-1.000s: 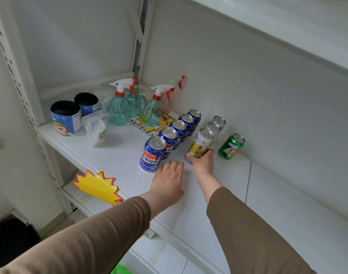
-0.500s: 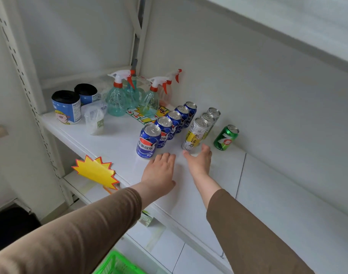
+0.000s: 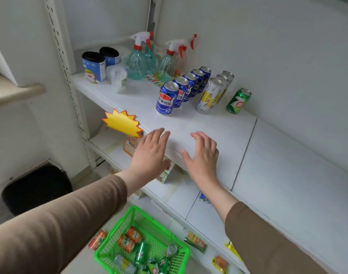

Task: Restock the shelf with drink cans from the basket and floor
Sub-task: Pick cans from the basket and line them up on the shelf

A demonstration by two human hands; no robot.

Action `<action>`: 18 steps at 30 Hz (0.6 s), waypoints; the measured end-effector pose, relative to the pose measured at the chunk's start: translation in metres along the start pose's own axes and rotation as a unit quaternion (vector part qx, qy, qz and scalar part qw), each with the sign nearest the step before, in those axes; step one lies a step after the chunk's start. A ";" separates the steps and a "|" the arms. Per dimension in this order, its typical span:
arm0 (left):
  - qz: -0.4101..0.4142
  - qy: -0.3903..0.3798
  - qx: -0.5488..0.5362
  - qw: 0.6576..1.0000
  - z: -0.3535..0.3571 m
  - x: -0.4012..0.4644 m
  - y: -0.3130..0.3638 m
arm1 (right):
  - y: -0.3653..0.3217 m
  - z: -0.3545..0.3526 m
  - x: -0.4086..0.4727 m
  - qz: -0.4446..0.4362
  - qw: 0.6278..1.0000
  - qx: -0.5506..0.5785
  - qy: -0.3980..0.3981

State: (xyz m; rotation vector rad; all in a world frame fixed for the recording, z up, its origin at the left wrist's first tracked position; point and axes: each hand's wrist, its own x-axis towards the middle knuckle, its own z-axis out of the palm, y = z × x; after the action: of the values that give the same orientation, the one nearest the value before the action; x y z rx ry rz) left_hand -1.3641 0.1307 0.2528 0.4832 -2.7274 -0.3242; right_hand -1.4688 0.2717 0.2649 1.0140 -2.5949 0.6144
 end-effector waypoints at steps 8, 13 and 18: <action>-0.022 -0.022 0.006 0.999 0.050 -0.114 -0.036 | -0.021 0.050 -0.116 -0.094 0.994 -0.048 -0.011; -0.049 -0.106 0.006 0.993 0.127 -0.190 -0.056 | 0.011 0.126 -0.204 -0.070 0.991 -0.012 -0.114; -0.078 -0.205 0.002 0.976 0.226 -0.254 -0.061 | 0.078 0.213 -0.287 -0.014 0.976 0.006 -0.216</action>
State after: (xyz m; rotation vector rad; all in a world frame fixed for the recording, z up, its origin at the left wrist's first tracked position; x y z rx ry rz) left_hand -1.2080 0.2051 -0.0469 0.7023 -3.0942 -0.5090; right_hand -1.3419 0.3846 -0.0592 1.3092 -2.9385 0.4405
